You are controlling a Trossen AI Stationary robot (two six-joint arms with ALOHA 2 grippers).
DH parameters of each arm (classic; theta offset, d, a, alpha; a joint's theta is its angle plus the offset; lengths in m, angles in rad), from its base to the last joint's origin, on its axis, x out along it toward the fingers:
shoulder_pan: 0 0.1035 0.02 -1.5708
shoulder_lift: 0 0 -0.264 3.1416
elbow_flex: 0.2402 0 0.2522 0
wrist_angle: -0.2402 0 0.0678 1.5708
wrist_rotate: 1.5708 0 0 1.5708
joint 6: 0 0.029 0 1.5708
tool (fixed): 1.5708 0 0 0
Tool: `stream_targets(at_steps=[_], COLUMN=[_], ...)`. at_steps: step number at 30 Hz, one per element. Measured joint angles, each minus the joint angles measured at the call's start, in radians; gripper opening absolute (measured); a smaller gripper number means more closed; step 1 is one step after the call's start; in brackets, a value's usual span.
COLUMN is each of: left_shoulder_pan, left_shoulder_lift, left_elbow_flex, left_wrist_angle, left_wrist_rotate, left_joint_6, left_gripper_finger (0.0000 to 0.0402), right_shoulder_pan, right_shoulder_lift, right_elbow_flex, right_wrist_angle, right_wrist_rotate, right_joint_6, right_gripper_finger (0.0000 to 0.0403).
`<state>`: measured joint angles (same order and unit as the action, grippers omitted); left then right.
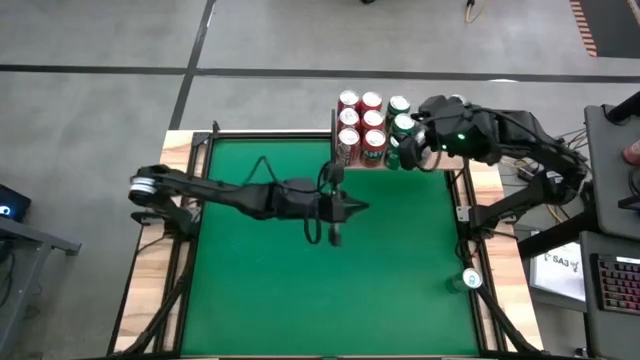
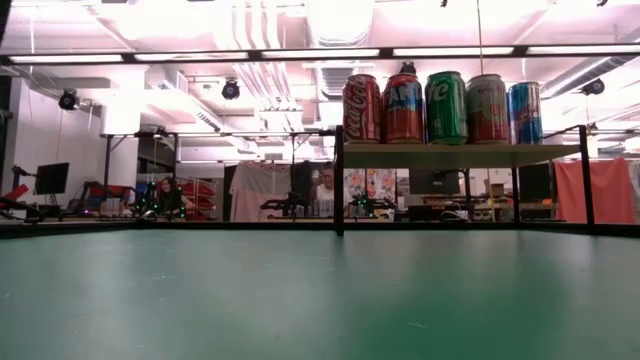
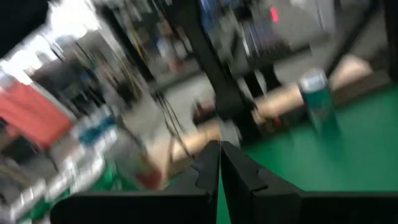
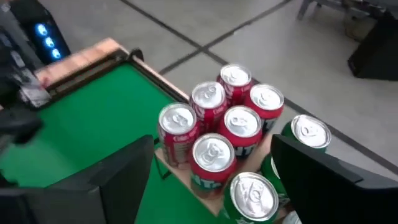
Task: Place canned beverage on shelf
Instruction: Put the green soda can on the shelf aligned with the other green soda cans
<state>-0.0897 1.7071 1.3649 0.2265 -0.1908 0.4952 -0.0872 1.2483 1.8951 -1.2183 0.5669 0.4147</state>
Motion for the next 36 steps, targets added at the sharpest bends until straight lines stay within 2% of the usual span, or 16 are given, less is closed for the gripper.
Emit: stream_targets(at_steps=[3,7,12,15,17,18,21,23,36], left_shoulder_pan=[0.008,0.029,0.076,0.105,0.136,0.156,0.224,0.261,0.378], left_shoulder_lift=[-0.048,-0.057,-0.030,-0.016,-0.014,-0.014,-0.014,-0.011,0.108], left_elbow_flex=[0.054,0.150,0.249,0.294,0.306,0.307,0.307,0.306,0.310], left_wrist_angle=[-0.284,-0.487,-0.555,-0.587,-0.584,-0.582,-0.564,-0.543,-0.331], left_wrist_rotate=[-0.001,-0.005,-0.017,-0.077,-0.043,0.013,0.224,0.282,0.287], left_joint_6=[-0.038,-0.058,0.012,0.017,0.016,0.016,0.001,-0.026,0.067], left_gripper_finger=[0.0000,0.0000,0.0000,0.0000,0.0000,0.0000,0.0000,0.0000,0.0000], right_shoulder_pan=[-0.048,-0.116,-0.170,-0.191,-0.198,-0.198,-0.198,-0.197,-0.240], right_shoulder_lift=[0.032,0.075,0.125,0.132,0.126,0.119,0.080,0.040,-0.182], right_elbow_flex=[0.011,0.028,0.056,0.049,0.033,0.020,-0.020,-0.055,-0.393], right_wrist_angle=[-0.018,-0.038,-0.174,-0.252,-0.282,-0.281,-0.254,-0.224,0.140], right_wrist_rotate=[-0.072,-0.213,-0.245,-0.245,-0.244,-0.244,-0.245,-0.249,-0.253], right_joint_6=[-0.024,-0.058,-0.073,-0.077,-0.093,-0.101,-0.126,-0.146,-0.264], right_gripper_finger=[0.0285,0.0220,0.0123,0.0063,0.0028,0.0019,0.0013,0.0013,0.0012])
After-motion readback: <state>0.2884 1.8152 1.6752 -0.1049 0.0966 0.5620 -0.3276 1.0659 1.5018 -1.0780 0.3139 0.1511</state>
